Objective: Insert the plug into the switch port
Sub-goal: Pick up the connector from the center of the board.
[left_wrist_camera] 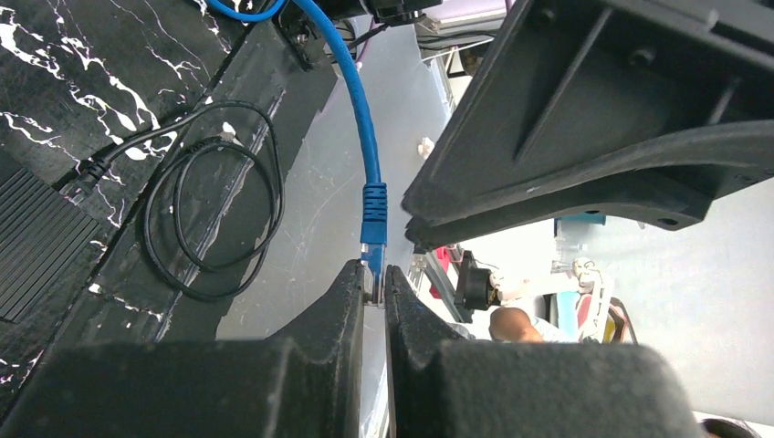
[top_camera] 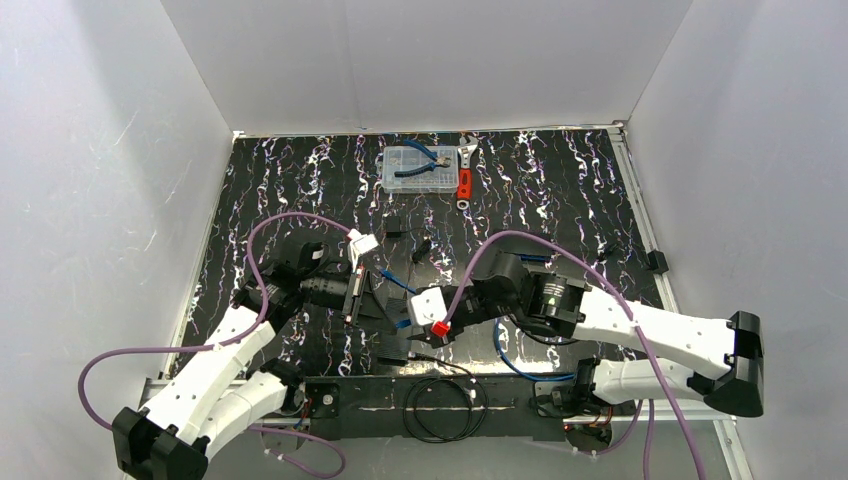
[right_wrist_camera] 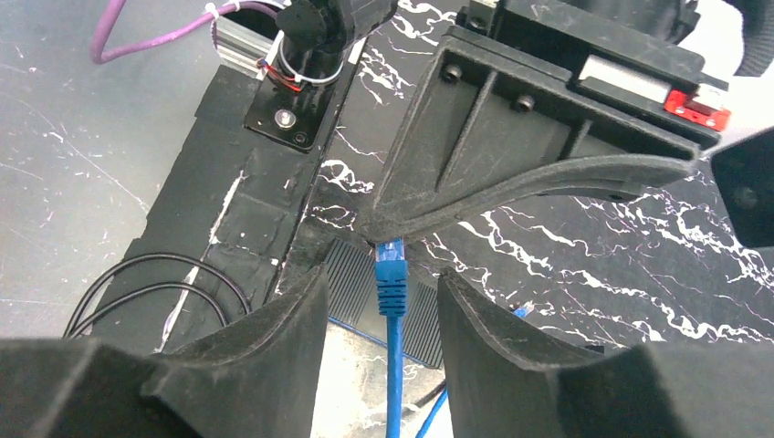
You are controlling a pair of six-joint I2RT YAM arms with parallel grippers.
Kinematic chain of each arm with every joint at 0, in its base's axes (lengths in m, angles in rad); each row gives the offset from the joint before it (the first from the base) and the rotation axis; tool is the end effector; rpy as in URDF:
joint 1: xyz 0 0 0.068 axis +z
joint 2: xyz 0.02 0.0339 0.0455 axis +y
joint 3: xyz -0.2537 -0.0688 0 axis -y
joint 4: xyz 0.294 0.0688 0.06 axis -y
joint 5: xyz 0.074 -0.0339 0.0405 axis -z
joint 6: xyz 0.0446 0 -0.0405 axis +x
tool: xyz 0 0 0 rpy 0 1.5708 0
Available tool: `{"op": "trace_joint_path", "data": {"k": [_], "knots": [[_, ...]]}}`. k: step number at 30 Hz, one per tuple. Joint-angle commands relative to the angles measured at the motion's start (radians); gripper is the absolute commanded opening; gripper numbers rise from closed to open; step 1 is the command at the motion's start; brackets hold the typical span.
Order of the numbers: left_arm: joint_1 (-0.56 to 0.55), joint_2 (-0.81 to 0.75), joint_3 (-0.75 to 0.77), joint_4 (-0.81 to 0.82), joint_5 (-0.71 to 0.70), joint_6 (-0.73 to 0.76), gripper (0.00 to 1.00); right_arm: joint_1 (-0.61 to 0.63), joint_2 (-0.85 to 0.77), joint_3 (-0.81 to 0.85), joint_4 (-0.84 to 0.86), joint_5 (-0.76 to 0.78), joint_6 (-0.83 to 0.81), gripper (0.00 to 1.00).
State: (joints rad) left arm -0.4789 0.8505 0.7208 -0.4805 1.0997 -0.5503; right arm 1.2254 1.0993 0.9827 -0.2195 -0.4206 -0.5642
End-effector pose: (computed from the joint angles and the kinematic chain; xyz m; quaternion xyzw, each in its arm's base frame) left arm 0.1851 -0.1409 0.2717 0.2143 0.7643 -0.5973 0.1148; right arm 0.0885 0.2998 0.3271 -0.6977 0.4047 0.3448 0.4802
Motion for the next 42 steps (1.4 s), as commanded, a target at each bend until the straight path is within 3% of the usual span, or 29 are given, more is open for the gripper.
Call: {"op": "trace_joint_path", "data": {"k": [1,15,21,30,35,40,42], "knots": [[0.005,-0.004,0.028,-0.014,0.05,0.014,0.0,0.017,0.015,-0.011,0.064,0.015,-0.023,0.52],[0.005,-0.011,0.023,0.006,0.071,0.001,0.0,0.026,0.027,-0.018,0.055,0.036,-0.033,0.41],[0.005,-0.013,0.017,0.02,0.079,-0.009,0.0,0.028,0.031,-0.018,0.055,0.039,-0.032,0.32],[0.005,-0.017,0.006,0.046,0.085,-0.032,0.01,0.034,0.038,-0.019,0.062,0.08,-0.034,0.01],[0.005,-0.013,0.014,0.056,0.061,-0.046,0.42,0.039,0.007,-0.019,0.058,0.171,-0.045,0.01],[0.005,-0.051,0.051,0.037,-0.003,-0.02,0.92,0.039,-0.084,-0.001,-0.009,0.358,-0.094,0.01],[0.005,-0.068,0.062,0.039,-0.043,-0.019,0.98,0.04,-0.122,0.012,-0.03,0.435,-0.12,0.01]]}}
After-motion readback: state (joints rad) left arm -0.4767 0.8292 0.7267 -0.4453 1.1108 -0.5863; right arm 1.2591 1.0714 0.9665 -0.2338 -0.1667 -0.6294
